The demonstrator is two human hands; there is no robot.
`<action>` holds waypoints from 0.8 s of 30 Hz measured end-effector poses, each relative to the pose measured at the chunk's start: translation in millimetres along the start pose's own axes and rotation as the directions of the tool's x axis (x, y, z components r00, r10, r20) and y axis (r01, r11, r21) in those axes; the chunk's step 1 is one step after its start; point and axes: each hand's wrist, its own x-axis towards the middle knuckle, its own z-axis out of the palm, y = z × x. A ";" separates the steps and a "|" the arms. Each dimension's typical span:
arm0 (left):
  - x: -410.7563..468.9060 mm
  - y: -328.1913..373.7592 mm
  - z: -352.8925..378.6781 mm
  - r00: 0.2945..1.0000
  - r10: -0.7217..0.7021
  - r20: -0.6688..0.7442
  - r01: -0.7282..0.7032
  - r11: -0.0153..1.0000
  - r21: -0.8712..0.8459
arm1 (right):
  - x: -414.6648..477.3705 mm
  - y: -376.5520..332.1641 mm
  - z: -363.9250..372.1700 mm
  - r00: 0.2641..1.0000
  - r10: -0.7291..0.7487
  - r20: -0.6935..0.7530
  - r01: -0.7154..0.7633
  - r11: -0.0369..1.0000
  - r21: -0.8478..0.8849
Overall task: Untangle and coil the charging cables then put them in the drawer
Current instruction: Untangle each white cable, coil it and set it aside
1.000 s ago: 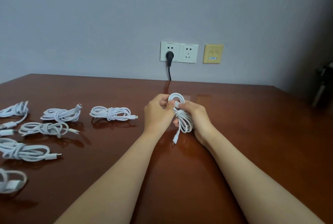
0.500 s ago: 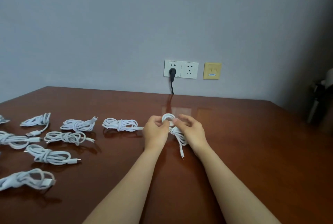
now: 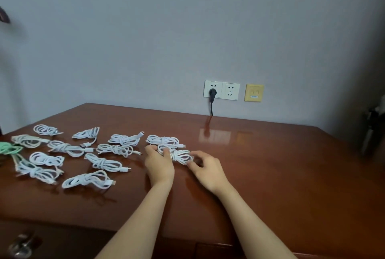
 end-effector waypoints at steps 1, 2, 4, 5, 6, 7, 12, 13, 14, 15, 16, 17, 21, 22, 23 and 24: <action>0.4 -0.6 -4.9 1.000 0.010 0.028 -0.011 0.999 0.048 | -2.1 -4.9 1.6 1.000 -0.024 0.017 0.025 0.998 -0.051; -1.1 -0.4 -10.0 0.998 0.016 0.053 -0.022 0.995 0.101 | -4.1 -8.8 3.4 0.998 -0.051 0.037 0.055 0.992 -0.116; -5.3 1.9 -16.8 0.996 0.026 0.089 -0.047 0.971 0.233 | -6.0 -13.5 6.4 0.993 -0.065 0.096 0.088 0.961 -0.261; -8.7 3.4 -19.8 0.993 0.041 0.108 -0.071 0.954 0.290 | -7.0 -15.5 7.0 0.991 -0.043 0.125 0.082 0.942 -0.324; -11.2 4.4 -23.1 0.990 0.058 0.131 -0.099 0.940 0.328 | -8.1 -17.5 7.6 0.989 -0.022 0.143 0.074 0.926 -0.370; -12.7 4.7 -26.1 0.985 0.070 0.156 -0.121 0.929 0.349 | -9.1 -19.3 8.4 0.988 -0.006 0.154 0.067 0.916 -0.395; -20.7 1.3 -43.8 0.955 0.124 0.268 -0.221 0.902 0.371 | -19.7 -30.6 11.0 0.991 -0.001 0.132 0.057 0.907 -0.417; -24.1 1.0 -48.5 0.946 0.148 0.287 -0.249 0.901 0.356 | -21.9 -33.3 11.8 0.995 -0.034 0.095 0.071 0.901 -0.428; -28.2 1.1 -53.8 0.936 0.182 0.301 -0.281 0.902 0.329 | -24.3 -36.5 12.9 0.996 -0.076 0.049 0.090 0.897 -0.433; -32.2 1.7 -59.7 0.926 0.223 0.304 -0.313 0.905 0.289 | -26.4 -40.0 14.7 0.993 -0.121 -0.001 0.109 0.897 -0.428; -35.8 2.9 -66.2 0.918 0.267 0.293 -0.339 0.911 0.234 | -28.7 -43.6 17.3 0.985 -0.164 -0.053 0.129 0.903 -0.409; -39.2 4.7 -73.2 0.911 0.309 0.272 -0.363 0.915 0.176 | -30.2 -47.1 20.8 0.973 -0.203 -0.106 0.150 0.914 -0.377; -45.5 12.9 -105.1 0.888 0.425 0.175 -0.442 0.894 0.069 | -38.1 -64.4 38.6 0.908 -0.260 -0.328 0.212 0.961 -0.177; -45.7 14.9 -114.8 0.885 0.441 0.150 -0.452 0.891 0.050 | -41.7 -71.1 42.9 0.891 -0.259 -0.372 0.227 0.965 -0.128; -45.2 16.5 -125.2 0.885 0.450 0.119 -0.457 0.889 0.033 | -45.5 -78.5 47.3 0.875 -0.264 -0.406 0.253 0.964 -0.080; -44.7 17.8 -136.1 0.887 0.455 0.081 -0.458 0.889 0.020 | -49.7 -86.8 51.8 0.858 -0.281 -0.431 0.295 0.955 -0.034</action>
